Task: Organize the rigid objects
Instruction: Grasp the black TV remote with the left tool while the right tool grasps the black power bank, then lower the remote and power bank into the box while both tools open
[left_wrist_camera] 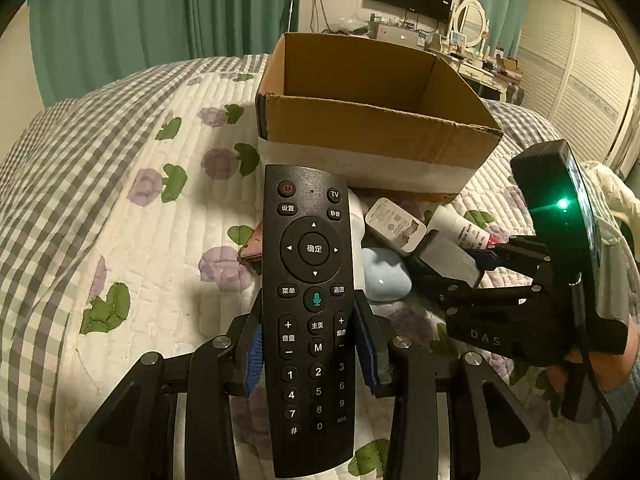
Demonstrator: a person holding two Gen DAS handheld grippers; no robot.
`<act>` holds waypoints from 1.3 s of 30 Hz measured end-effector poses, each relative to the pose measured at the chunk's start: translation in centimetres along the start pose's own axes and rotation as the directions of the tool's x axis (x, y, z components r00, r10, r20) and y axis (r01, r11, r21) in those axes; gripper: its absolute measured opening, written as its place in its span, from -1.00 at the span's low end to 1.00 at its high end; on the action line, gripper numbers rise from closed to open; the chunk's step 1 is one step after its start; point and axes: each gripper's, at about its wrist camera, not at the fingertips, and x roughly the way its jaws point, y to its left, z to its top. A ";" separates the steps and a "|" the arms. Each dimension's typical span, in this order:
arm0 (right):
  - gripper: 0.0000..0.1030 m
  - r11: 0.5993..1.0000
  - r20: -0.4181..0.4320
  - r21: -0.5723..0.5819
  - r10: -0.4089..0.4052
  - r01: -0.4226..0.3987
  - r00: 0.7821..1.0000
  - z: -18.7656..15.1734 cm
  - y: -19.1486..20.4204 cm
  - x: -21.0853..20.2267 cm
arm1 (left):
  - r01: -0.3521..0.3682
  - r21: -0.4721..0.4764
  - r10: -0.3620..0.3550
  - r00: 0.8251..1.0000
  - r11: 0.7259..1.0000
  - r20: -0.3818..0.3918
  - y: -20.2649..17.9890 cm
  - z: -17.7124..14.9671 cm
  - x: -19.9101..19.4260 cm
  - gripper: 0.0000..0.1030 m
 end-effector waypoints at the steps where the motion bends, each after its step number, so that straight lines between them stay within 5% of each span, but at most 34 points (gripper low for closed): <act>1: -0.16 1.000 0.013 -0.004 -0.010 0.010 1.000 -0.1 0.0 -0.3 | -0.002 0.002 0.002 1.000 1.000 0.002 -0.1 0.0 -0.2 -0.24; 9: -0.17 0.999 0.213 0.016 -0.042 0.040 0.976 0.2 0.5 -9.5 | 0.060 0.047 -0.062 0.997 0.997 0.050 -1.7 3.0 -3.5 -0.24; 15: -0.26 0.999 0.334 0.032 -0.044 0.035 0.941 4.4 -0.7 -18.6 | 0.064 0.105 -0.075 0.991 0.992 0.112 -2.7 10.3 -5.7 -0.24; 20: -0.26 0.997 0.409 0.023 -0.082 0.079 0.909 9.0 -1.5 -22.3 | 0.079 0.098 -0.089 0.990 0.992 0.111 -2.9 16.2 -4.0 -0.24; 28: -0.26 0.990 0.406 0.090 -0.134 0.107 0.904 14.6 -4.4 -17.6 | 0.031 0.107 -0.036 0.999 0.994 0.040 -3.3 20.5 3.2 -0.24; 33: -0.26 0.988 0.377 0.138 -0.119 0.072 0.919 15.0 -6.7 -13.1 | 0.017 0.128 -0.019 1.000 0.992 0.015 -3.5 20.0 6.9 -0.25; 39: -0.26 0.987 0.359 0.148 -0.109 0.059 0.927 13.5 -7.3 -10.2 | 0.003 0.152 -0.014 0.997 0.988 0.076 -4.1 20.2 7.2 -0.25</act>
